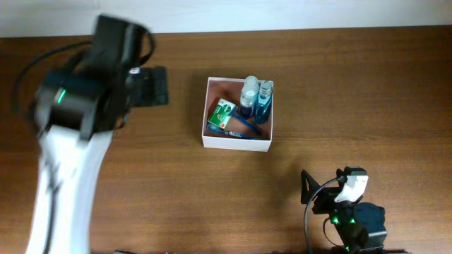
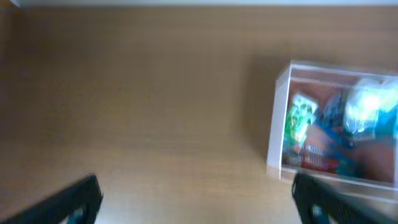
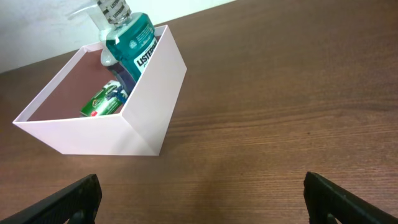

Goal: Pack container

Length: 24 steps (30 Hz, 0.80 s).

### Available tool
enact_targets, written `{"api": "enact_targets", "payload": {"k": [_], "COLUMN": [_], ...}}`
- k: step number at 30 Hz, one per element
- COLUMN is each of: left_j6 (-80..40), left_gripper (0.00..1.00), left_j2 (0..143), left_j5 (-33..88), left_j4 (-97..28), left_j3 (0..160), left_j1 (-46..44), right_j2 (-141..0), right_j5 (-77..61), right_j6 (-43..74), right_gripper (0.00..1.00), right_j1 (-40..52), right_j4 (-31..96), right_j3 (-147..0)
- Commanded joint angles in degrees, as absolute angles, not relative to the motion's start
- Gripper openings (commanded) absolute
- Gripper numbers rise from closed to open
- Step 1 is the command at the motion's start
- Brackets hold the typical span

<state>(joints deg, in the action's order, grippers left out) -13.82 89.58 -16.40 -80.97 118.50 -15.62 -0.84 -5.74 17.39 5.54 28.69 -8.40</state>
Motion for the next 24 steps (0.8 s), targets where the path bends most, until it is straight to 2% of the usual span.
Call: {"api": "enact_targets", "payload": {"k": [1,4,10,18,24], "left_j6": [-8.3,-3.0,-2.8,-2.9,-2.9], "left_gripper": [0.99,0.99,1.0,0.99,0.99], "left_j2": [78.0,68.1,50.4,23.0,8.8], "left_j5": [-17.5,-9.2,-7.1,-7.0,-7.1], "left_j4": [-65.1,-47.7,-30.2,-26.1,-26.2], "left_j3": [102.9,87.8,62.0,32.7,19.1], "left_j1": [-13.0,-9.9,-3.5,1.1,1.2], "right_j2": [-0.2,-0.2,-0.2,-0.2,-0.2], "right_j5": [-6.5,-6.5,-6.5,-6.5,-6.5], "right_j6": [17.5,17.5,17.5,17.5,17.5], "right_gripper": [0.99,0.99,0.99,0.99,0.99], "right_j1": [5.0,5.0,5.0,5.0,5.0], "right_j4": [28.6,28.6,28.6,28.6,28.6], "right_j3": [-8.0,-8.0,-8.0,-8.0,-8.0]}}
